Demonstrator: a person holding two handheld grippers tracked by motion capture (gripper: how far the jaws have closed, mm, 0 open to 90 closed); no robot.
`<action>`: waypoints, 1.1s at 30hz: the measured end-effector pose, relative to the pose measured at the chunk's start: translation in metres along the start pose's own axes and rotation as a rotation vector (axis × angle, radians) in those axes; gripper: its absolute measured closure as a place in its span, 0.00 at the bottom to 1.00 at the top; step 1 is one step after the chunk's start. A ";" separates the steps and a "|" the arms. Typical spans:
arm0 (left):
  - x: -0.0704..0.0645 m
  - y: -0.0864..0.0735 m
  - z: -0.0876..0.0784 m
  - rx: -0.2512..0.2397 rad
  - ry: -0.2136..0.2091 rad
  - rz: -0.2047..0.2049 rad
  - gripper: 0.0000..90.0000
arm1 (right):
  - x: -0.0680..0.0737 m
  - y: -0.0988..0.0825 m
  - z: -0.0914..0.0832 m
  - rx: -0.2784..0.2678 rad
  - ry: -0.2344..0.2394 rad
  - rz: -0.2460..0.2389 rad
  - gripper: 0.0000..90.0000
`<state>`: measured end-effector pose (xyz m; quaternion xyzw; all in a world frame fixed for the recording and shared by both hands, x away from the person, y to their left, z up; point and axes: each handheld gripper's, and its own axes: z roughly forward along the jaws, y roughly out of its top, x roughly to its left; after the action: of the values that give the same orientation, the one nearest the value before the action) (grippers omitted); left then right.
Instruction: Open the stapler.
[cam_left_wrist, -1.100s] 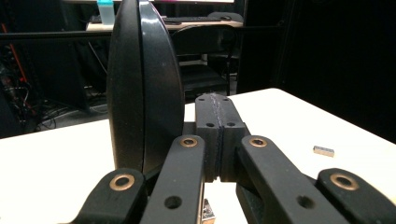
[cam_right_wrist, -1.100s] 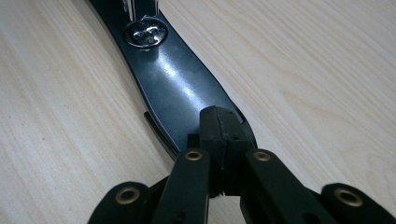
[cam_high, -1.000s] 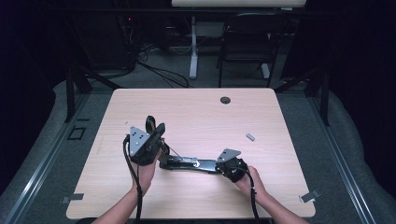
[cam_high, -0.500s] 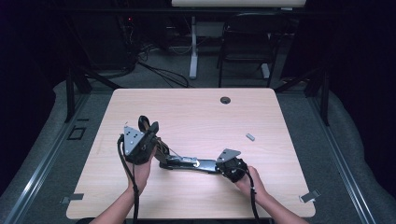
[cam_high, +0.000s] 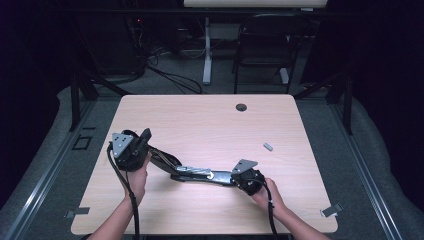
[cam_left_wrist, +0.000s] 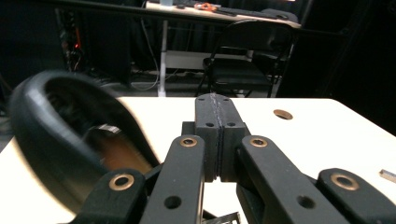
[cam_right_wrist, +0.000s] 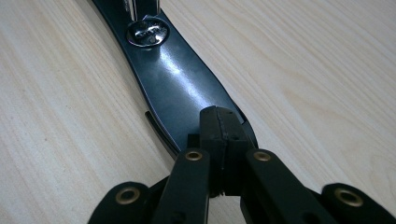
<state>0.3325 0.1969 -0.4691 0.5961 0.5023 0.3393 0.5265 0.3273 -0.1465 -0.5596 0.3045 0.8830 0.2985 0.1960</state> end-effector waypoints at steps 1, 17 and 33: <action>-0.001 0.001 -0.001 0.000 -0.001 0.011 0.99 | 0.000 0.000 0.000 -0.001 0.000 0.001 1.00; -0.015 0.006 0.007 0.141 -0.213 0.024 0.65 | -0.007 0.002 -0.003 0.029 0.035 -0.011 0.82; -0.027 0.002 -0.002 0.262 -0.304 0.091 0.23 | -0.026 0.008 -0.009 0.106 -0.022 0.015 0.20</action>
<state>0.3242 0.1716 -0.4636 0.7258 0.4294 0.2005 0.4986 0.3449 -0.1621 -0.5431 0.3241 0.8932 0.2495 0.1869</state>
